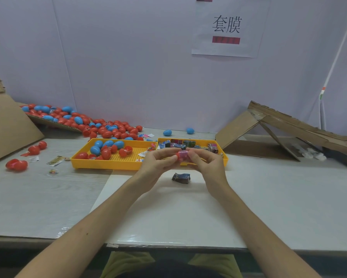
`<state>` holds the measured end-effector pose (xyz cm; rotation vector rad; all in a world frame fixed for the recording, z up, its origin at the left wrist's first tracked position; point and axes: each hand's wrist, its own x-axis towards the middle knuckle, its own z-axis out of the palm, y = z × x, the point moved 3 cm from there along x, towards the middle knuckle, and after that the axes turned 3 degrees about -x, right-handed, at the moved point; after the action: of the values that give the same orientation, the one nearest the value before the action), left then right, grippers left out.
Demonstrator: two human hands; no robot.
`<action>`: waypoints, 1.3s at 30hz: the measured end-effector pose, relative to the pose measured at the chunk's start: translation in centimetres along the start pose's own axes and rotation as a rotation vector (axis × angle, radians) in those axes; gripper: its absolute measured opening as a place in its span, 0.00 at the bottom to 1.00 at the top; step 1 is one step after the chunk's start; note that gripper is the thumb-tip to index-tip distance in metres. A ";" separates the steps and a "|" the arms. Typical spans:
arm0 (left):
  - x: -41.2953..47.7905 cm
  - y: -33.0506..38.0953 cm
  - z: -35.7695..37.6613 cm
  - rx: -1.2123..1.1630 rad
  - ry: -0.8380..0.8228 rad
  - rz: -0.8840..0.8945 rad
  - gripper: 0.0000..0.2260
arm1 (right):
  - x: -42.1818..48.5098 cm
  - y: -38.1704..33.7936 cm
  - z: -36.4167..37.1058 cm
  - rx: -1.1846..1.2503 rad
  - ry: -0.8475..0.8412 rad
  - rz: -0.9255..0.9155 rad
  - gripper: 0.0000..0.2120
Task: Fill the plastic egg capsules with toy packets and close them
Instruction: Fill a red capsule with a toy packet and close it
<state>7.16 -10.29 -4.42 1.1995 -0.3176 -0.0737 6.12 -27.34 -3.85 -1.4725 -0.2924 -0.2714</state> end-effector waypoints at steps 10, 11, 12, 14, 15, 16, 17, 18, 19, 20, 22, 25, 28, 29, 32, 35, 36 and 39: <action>0.1 0.1 0.0 0.231 0.017 0.138 0.13 | 0.3 1.0 -0.1 0.043 0.011 0.176 0.09; 0.1 0.0 -0.1 0.227 0.018 0.122 0.13 | 0.3 1.0 -0.1 0.052 0.009 0.172 0.09; 0.2 -0.1 -0.1 0.221 0.016 0.105 0.12 | 0.3 1.0 -0.1 0.061 0.007 0.168 0.09; 0.2 -0.2 -0.1 0.219 0.013 0.083 0.11 | 0.4 1.0 -0.2 0.059 0.008 0.159 0.10; 0.2 -0.2 -0.2 0.224 0.016 0.077 0.11 | 0.5 1.0 -0.3 0.051 0.011 0.157 0.10; 0.2 -0.2 -0.2 0.229 0.019 0.076 0.11 | 0.5 1.1 -0.2 0.048 0.012 0.156 0.11; 0.2 -0.2 -0.3 0.232 0.024 0.079 0.11 | 0.5 1.1 -0.2 0.050 0.012 0.154 0.10; 0.2 -0.1 -0.3 0.236 0.029 0.083 0.11 | 0.4 1.1 -0.2 0.053 0.011 0.152 0.09; 0.2 -0.1 -0.3 0.241 0.033 0.085 0.12 | 0.4 1.1 -0.2 0.056 0.010 0.151 0.08; 0.2 -0.1 -0.3 0.245 0.037 0.085 0.12 | 0.4 1.0 -0.2 0.056 0.010 0.150 0.07; 0.2 -0.1 -0.4 0.246 0.040 0.086 0.12 | 0.3 1.0 -0.1 0.058 0.013 0.145 0.07; 0.3 -0.2 -0.4 0.230 0.055 0.085 0.13 | 0.3 0.9 -0.1 0.059 0.030 0.137 0.07; 0.3 -0.2 -0.5 0.188 0.068 0.074 0.13 | 0.3 0.7 0.0 0.070 0.052 0.123 0.07; 0.3 -0.2 -0.5 0.175 0.068 0.071 0.13 | 0.2 0.7 0.0 0.072 0.057 0.120 0.07; 0.2 -0.3 -0.3 0.137 0.055 0.076 0.12 | 0.2 0.6 -0.1 0.088 0.060 0.126 0.05; 0.2 -0.2 -0.3 0.127 0.048 0.085 0.10 | 0.2 0.4 -0.1 0.078 0.011 0.131 0.08; 0.2 -0.2 -0.3 0.133 0.041 0.081 0.10 | 0.2 0.4 0.0 0.045 -0.008 0.128 0.10; 0.2 -0.2 -0.1 0.148 0.014 0.074 0.10 | 0.1 0.4 0.2 -0.016 -0.007 0.130 0.08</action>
<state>7.36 -10.28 -4.60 1.3327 -0.3600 0.0226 6.37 -27.08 -4.17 -1.5020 -0.1994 -0.1650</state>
